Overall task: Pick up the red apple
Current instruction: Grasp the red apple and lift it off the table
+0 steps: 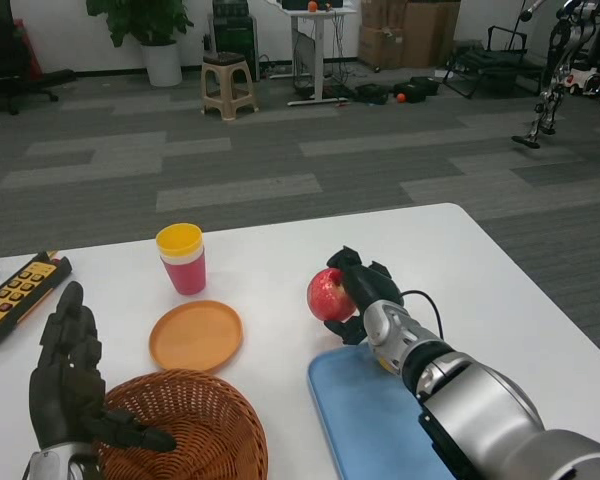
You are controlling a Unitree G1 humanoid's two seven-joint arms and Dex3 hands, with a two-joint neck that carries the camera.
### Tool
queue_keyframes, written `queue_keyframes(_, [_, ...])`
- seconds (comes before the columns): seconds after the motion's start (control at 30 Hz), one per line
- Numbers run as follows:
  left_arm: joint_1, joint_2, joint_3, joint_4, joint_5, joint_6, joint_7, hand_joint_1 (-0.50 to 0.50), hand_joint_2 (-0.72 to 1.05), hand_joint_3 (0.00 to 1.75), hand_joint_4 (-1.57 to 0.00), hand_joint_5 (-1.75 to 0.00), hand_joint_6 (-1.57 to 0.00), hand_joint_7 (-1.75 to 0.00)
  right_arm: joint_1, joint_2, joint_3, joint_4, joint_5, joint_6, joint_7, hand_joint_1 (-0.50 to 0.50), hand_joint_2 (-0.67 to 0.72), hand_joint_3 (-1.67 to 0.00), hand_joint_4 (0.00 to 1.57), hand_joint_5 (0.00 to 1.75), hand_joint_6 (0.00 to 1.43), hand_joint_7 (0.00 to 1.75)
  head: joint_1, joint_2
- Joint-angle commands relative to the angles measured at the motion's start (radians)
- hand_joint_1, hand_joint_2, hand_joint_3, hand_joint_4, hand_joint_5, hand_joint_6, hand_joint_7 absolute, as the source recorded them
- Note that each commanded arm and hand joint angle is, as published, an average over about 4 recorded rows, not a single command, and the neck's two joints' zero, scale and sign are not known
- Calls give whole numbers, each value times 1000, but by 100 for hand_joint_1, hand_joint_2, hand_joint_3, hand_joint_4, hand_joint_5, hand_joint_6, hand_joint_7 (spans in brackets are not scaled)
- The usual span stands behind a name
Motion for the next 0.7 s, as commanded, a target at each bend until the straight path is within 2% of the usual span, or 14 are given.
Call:
queue_keyframes(0.03, [-6,6,3,13,-3,-4,1,-50,-64,9,0,0,-34,0,42,-31,-2,-95,68,-42,-17,-46,-54,-151,91,165,26,140,-7,-5])
queue_keyframes(0.37, [-3,7,41,9,-3,-8,1,-50,-64,9,0,0,-34,0,197,-125,-10,-411,298,-146,-22,-46,-54,-151,91,165,26,140,-20,-19])
queue_keyframes(0.6, [-1,14,58,4,-3,-12,0,-50,-64,9,0,0,-34,0,326,-174,-123,-627,364,-182,-11,-46,-54,-151,93,165,26,140,-22,-18])
queue_keyframes(0.7, [-5,16,63,4,-3,-12,0,-50,-64,9,0,0,-34,0,368,-192,-154,-674,409,-208,22,-46,-54,-151,97,165,26,134,-30,-29])
